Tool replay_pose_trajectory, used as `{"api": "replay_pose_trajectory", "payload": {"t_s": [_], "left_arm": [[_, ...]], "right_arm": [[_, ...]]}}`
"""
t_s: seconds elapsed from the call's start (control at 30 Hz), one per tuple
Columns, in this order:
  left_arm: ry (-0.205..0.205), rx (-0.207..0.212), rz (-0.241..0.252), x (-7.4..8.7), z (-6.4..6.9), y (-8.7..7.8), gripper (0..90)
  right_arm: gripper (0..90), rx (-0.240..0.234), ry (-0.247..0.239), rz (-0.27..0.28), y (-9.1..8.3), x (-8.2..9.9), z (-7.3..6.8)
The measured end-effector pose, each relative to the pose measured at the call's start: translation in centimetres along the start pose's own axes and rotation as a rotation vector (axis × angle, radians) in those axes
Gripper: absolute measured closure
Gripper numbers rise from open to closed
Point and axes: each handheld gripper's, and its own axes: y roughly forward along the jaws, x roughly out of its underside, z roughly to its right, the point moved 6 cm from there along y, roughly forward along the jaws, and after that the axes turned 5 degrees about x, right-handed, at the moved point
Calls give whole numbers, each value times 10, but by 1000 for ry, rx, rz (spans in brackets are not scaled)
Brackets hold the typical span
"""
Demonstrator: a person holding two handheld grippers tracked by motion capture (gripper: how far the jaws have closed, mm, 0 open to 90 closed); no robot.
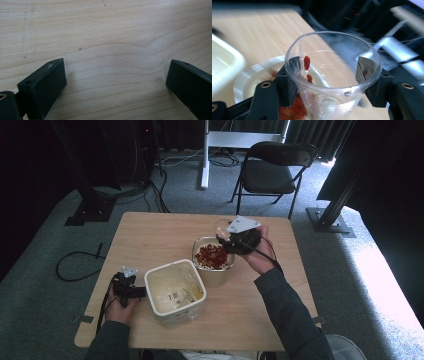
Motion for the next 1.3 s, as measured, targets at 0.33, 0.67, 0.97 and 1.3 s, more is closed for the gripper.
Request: {"api": "replay_pose_trajectory", "payload": {"t_s": [0.33, 0.67, 0.97, 1.3], "left_arm": [[0, 0, 0, 0, 0, 0, 33], [-2, 1, 1, 0, 0, 0, 33], [-4, 1, 2, 0, 0, 0, 33], [0, 0, 0, 0, 0, 0, 33]], "right_arm": [[369, 323, -671, -195, 16, 1, -23], [374, 506, -1208, -270, 21, 1, -43], [379, 590, -1451, -262, 22, 6, -54], [373, 491, -1188, -213, 22, 5, -47]]}}
